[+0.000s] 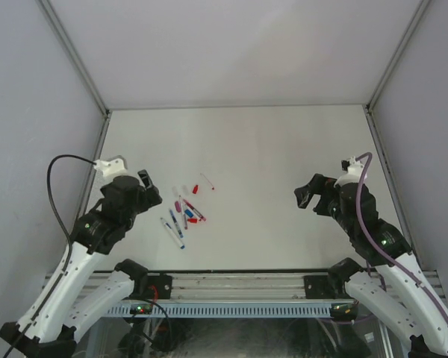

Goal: Insert the pens into the pen caps
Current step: Pick up the pen from the center of the board.

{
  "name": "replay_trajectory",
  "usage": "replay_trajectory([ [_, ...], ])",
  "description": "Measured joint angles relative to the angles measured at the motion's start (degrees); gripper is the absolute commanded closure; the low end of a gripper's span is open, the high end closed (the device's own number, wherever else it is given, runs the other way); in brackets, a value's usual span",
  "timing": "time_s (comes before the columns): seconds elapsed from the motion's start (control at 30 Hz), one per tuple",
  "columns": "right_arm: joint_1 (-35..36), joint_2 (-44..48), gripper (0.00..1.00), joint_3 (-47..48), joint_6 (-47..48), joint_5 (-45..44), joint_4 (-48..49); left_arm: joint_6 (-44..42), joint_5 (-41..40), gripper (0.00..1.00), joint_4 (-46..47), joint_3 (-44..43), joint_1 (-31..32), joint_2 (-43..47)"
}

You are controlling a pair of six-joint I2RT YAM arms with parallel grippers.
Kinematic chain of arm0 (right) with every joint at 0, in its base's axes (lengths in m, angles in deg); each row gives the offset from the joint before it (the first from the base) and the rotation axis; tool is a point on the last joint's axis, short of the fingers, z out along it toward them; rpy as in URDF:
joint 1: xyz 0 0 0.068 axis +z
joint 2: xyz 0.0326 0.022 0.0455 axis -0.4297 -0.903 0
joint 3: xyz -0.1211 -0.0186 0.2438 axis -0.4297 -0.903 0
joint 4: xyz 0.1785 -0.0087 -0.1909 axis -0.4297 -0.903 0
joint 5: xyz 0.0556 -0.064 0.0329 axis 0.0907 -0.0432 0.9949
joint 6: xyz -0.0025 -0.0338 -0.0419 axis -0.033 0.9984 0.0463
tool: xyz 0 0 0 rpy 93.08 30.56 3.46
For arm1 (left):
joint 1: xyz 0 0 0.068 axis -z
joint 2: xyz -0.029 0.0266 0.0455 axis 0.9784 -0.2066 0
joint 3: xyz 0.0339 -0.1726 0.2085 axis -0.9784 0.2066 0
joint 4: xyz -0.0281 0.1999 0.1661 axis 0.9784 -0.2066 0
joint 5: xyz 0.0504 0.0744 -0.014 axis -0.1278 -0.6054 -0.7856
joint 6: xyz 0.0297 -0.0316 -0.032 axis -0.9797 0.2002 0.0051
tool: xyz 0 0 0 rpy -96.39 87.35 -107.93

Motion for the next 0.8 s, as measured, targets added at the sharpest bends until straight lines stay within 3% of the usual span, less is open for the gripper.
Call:
replay_trajectory([
  [0.17,0.0,-0.7,0.10,-0.7,-0.2,0.3,-0.2,9.3,-3.3,0.25,-1.4,5.9,6.4,-1.5],
  [0.3,0.0,-2.1,0.11,-1.1,-0.2,0.9,0.1,14.7,-4.1,0.32,-2.0,9.4,7.3,-3.8],
  [0.57,0.0,-4.6,0.11,-1.4,-0.2,2.3,0.5,19.6,-3.5,0.40,0.1,16.4,7.4,-4.5],
  [0.8,0.0,-4.8,0.12,-2.2,-0.2,2.5,0.9,21.0,0.3,0.41,5.3,21.7,7.8,-9.8],
])
